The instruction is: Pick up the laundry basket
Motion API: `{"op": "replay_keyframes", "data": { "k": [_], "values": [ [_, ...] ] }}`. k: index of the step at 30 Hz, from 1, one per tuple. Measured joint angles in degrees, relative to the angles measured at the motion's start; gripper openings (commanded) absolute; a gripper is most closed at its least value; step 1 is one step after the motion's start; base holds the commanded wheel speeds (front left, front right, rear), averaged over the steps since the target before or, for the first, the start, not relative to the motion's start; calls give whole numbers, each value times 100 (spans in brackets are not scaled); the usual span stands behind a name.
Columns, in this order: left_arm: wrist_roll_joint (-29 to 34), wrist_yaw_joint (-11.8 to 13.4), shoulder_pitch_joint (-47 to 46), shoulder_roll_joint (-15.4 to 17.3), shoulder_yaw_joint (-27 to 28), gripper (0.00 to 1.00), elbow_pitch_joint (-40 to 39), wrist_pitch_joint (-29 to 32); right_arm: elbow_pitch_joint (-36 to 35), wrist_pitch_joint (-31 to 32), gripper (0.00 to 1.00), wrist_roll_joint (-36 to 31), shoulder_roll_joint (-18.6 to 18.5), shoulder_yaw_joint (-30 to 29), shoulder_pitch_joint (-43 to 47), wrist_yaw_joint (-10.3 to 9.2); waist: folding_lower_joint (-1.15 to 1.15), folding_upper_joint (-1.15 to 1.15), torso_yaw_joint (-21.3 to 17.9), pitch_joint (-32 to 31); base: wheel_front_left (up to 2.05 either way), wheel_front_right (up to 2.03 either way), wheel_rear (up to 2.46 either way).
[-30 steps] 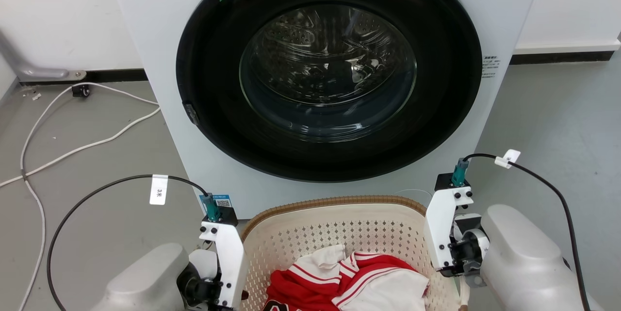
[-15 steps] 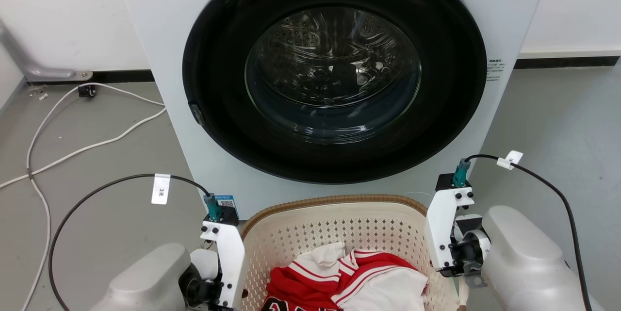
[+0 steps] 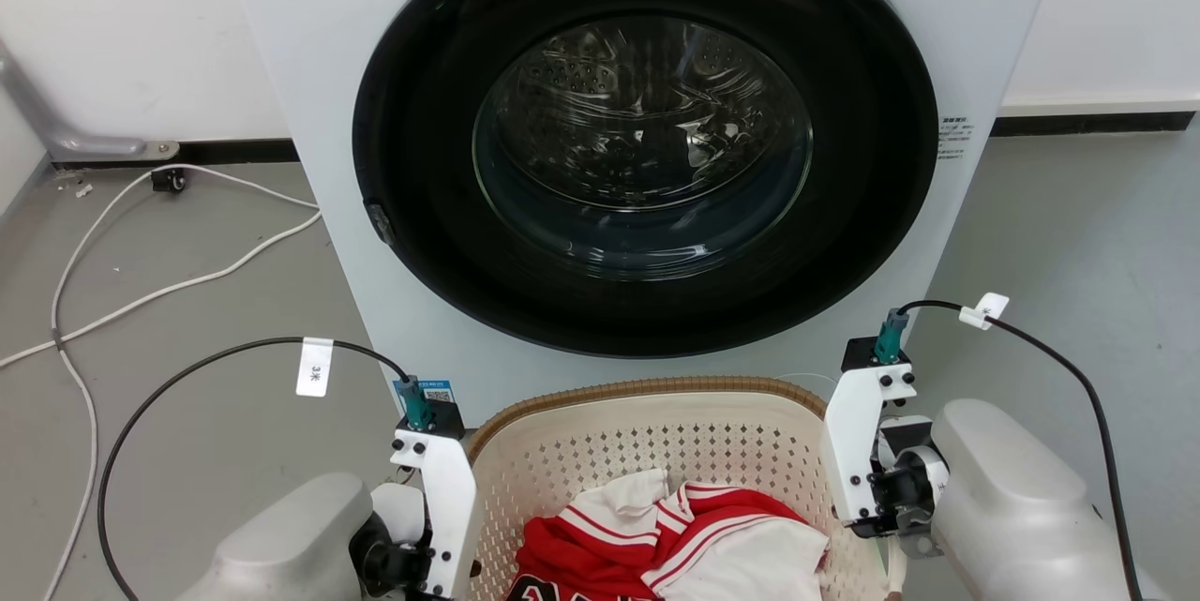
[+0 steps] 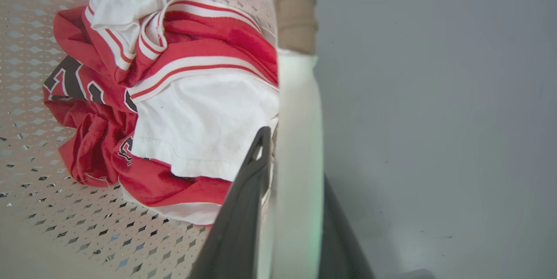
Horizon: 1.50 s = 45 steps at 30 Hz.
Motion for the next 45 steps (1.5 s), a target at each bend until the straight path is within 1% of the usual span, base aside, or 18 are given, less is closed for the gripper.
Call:
{"op": "replay_keyframes", "data": {
  "k": [17,45],
  "values": [
    [-154,0,-59,-7,-209,0,18,-143,140,-126,0,141,-31,200,-76,0,0,0,-25,-16,0,0,0],
    [-312,0,-193,-10,-432,0,77,-192,278,-193,0,457,-43,407,-155,0,0,0,-31,21,0,0,0]
  ]
}}
